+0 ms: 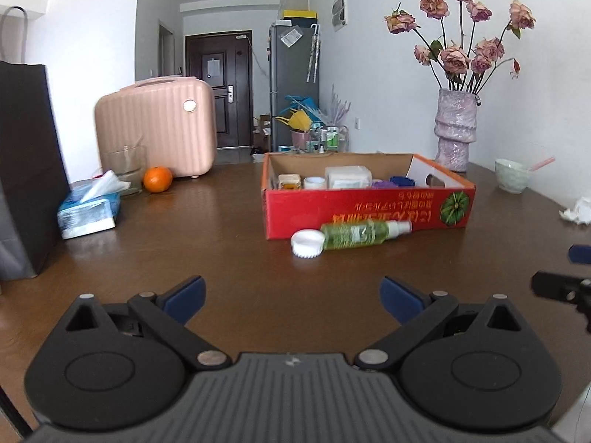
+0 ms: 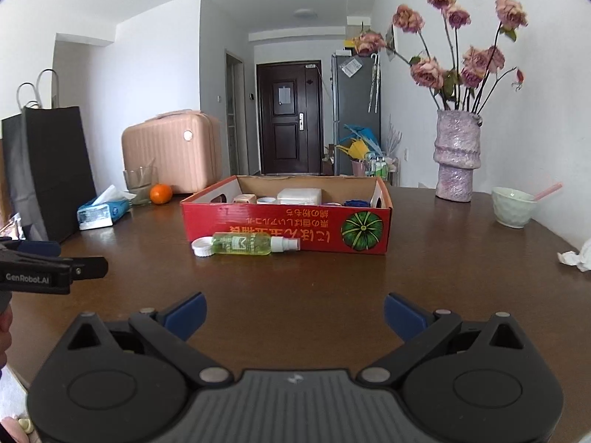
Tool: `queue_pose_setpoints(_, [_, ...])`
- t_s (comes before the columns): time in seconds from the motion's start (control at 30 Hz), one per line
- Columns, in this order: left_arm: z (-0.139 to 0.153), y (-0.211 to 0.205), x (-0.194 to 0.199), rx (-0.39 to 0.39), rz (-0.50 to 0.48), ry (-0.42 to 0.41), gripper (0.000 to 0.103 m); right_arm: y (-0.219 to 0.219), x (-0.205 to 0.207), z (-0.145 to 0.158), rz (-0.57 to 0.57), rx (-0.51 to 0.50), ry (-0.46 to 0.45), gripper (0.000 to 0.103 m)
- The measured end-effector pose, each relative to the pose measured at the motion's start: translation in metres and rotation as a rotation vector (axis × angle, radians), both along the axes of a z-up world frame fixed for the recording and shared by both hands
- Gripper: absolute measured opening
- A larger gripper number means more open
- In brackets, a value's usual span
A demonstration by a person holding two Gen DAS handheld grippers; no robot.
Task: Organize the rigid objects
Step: 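Lift both grippers out of the box and back away toward the spray bottle, then grasp the green spray bottle with the left gripper while the right grasps its white nozzle end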
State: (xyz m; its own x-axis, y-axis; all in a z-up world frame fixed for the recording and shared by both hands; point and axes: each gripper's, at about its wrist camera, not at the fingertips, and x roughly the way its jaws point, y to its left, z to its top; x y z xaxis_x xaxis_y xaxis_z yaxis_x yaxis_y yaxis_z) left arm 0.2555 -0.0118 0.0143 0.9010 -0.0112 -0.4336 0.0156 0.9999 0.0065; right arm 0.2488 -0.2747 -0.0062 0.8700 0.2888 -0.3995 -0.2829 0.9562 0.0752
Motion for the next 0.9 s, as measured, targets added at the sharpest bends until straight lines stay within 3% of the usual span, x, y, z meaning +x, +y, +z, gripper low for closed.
queue_pose_setpoints(0.07, [0.002, -0.002, 0.027, -0.04, -0.03, -0.006, 0.099, 0.002, 0.028, -0.001, 0.001, 0.035, 0.03, 0.1])
queue_pose_setpoints(0.13, [0.001, -0.004, 0.056, -0.065, -0.049, 0.014, 0.087, 0.003, 0.058, -0.002, 0.004, 0.08, 0.064, 0.097])
queue_pose_setpoints(0.3, [-0.01, -0.006, 0.124, -0.17, -0.091, 0.101, 0.075, 0.009, 0.131, -0.011, 0.007, 0.201, 0.158, 0.081])
queue_pose_setpoints(0.43, [-0.024, -0.005, 0.163, -0.234, -0.086, 0.16, 0.06, 0.013, 0.177, -0.025, 0.015, 0.298, 0.221, 0.068])
queue_pose_setpoints(0.6, [-0.035, 0.006, 0.184, -0.368, -0.128, 0.226, 0.054, 0.021, 0.209, -0.04, 0.021, 0.333, 0.245, 0.053])
queue_pose_setpoints(0.7, [-0.044, 0.004, 0.19, -0.345, -0.114, 0.249, 0.049, 0.022, 0.222, -0.048, 0.016, 0.377, 0.261, 0.044])
queue_pose_setpoints(0.9, [-0.046, 0.011, 0.194, -0.406, -0.11, 0.257, 0.048, 0.024, 0.237, -0.06, 0.01, 0.431, 0.305, 0.037])
